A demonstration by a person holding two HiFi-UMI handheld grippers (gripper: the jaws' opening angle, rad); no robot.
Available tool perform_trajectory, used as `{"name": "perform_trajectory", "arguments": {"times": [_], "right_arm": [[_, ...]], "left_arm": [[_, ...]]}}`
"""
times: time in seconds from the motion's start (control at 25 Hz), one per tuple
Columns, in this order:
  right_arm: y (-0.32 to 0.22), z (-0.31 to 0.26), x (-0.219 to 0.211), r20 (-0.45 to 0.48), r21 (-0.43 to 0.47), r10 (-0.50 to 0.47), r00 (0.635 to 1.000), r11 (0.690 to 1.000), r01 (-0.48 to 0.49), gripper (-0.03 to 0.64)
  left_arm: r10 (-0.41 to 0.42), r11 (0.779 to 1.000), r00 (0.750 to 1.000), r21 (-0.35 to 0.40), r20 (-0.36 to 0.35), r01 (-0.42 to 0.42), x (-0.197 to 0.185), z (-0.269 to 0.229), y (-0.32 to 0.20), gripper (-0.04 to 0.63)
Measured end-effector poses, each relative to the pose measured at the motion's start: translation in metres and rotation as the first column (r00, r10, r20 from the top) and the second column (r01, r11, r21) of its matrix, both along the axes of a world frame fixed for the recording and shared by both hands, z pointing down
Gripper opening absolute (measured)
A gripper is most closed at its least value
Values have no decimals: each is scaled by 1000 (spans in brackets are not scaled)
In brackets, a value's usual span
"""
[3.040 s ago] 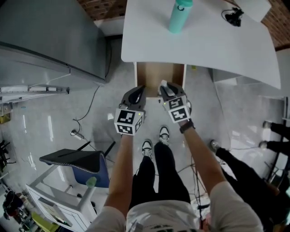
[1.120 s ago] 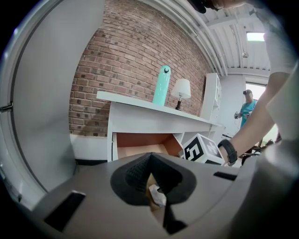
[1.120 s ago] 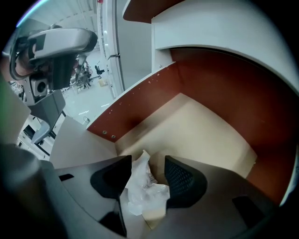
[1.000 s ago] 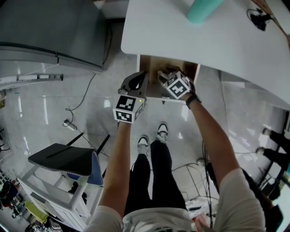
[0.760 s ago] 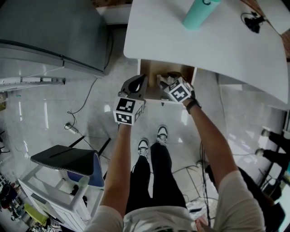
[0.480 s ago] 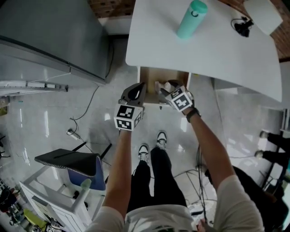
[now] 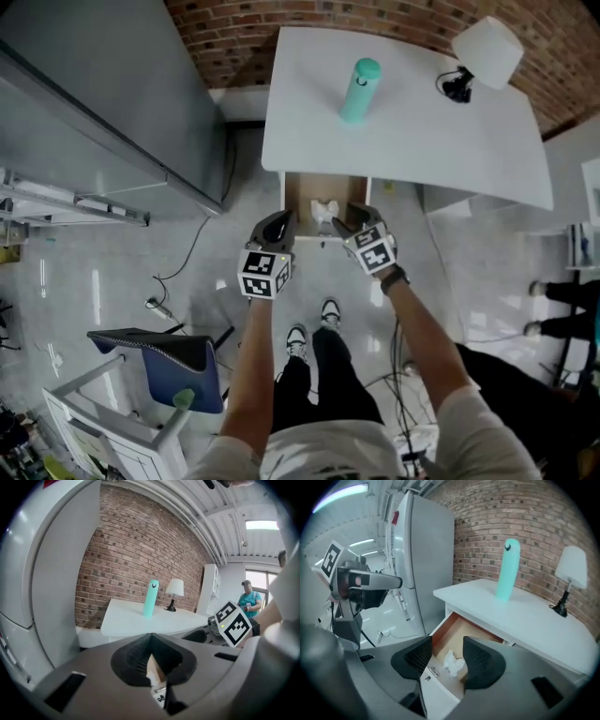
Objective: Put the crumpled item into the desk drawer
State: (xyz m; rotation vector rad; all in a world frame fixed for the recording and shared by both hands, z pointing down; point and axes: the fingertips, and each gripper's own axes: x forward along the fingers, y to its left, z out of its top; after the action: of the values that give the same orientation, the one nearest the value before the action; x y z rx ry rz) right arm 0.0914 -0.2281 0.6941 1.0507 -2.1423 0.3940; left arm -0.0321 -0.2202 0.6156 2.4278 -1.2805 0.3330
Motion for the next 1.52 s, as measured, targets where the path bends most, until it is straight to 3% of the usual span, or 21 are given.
{"name": "perform_trajectory", "arguments": {"times": [0.32, 0.64, 1.08, 1.32, 1.52], "right_arm": [[50, -101, -2, 135, 122, 119, 984, 983, -136, 201], [90, -178, 4, 185, 221, 201, 962, 945, -240, 188], [138, -259, 12, 328, 313, 295, 897, 862, -398, 98], [162, -300, 24, 332, 395, 319, 888, 808, -438, 39], [178, -327, 22, 354, 441, 306, 884, 778, -446, 32]], "left_arm": [[41, 998, 999, 47, 7, -41, 11, -67, 50, -2], [-8, 993, 1000, 121, 5, 8, -15, -133, 90, -2], [-28, 975, 999, 219, 26, 22, -18, -202, 140, -2], [-70, 956, 998, 287, 11, 64, -35, -248, 152, -2], [-69, 942, 997, 331, 17, 59, -36, -268, 165, -2]]}}
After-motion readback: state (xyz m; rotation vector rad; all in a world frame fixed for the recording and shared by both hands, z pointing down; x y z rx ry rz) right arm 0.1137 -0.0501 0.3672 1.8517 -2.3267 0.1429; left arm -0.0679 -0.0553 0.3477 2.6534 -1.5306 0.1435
